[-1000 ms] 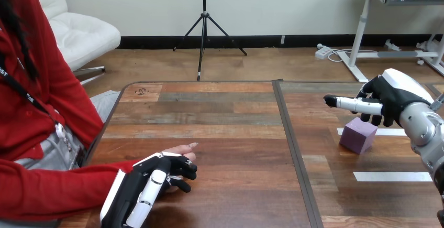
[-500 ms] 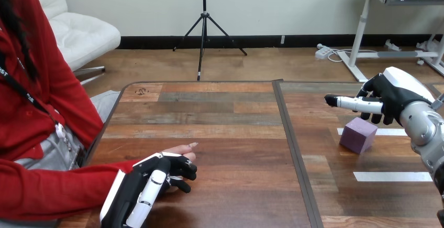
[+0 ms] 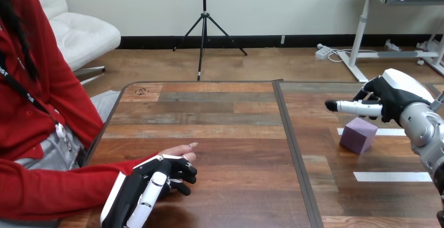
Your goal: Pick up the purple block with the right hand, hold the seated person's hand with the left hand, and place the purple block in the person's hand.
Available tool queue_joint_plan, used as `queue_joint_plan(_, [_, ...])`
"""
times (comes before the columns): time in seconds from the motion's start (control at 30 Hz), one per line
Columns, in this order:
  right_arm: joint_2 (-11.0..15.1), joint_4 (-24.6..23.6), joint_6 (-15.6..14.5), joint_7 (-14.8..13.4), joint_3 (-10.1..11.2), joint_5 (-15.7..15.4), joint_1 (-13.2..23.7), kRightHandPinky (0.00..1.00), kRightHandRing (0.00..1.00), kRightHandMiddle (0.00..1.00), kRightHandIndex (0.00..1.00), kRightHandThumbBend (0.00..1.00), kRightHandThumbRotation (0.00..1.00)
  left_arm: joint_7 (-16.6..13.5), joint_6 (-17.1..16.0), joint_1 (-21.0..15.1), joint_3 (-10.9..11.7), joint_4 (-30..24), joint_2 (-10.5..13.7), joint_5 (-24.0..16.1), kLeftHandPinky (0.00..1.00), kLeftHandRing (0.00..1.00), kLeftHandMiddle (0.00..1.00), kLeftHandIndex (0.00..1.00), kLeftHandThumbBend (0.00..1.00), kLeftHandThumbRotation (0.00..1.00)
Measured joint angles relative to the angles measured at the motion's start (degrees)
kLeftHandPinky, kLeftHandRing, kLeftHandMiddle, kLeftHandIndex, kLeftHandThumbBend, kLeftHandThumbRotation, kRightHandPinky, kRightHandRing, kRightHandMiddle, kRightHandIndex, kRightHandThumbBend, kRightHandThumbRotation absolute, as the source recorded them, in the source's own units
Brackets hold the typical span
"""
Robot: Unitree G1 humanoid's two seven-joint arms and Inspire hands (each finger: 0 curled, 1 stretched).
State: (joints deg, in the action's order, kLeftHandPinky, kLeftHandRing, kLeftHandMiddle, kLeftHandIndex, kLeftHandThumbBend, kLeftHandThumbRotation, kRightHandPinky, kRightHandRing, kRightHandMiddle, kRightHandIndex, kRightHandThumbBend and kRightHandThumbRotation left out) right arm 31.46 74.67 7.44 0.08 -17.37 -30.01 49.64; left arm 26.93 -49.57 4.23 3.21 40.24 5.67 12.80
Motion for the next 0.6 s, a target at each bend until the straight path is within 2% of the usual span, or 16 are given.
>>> queue_joint_plan(0.07, [0.0, 0.0, -0.5, 0.1, -0.1, -0.3, 0.0, 0.71, 0.82, 0.82, 0.78, 0.96, 0.70, 0.0, 0.0, 0.0, 0.0, 0.0, 0.0, 0.0, 0.47, 0.57, 0.58, 0.55, 0.47, 0.84])
queue_joint_plan(0.33, [0.0, 0.0, -3.1, 1.1, -0.3, -0.4, 0.0, 0.80, 0.91, 0.90, 0.86, 0.98, 0.66, 0.8, 0.0, 0.0, 0.1, 0.0, 0.0, 0.3, 0.47, 0.57, 0.58, 0.55, 0.46, 0.83])
queue_joint_plan(0.6, [0.0, 0.2, -5.4, 2.0, -0.7, -0.5, 0.0, 0.84, 0.94, 0.94, 0.91, 1.00, 0.63, 1.0, 0.0, 0.0, 0.1, 0.0, 0.0, 0.4, 0.46, 0.57, 0.58, 0.55, 0.46, 0.83])
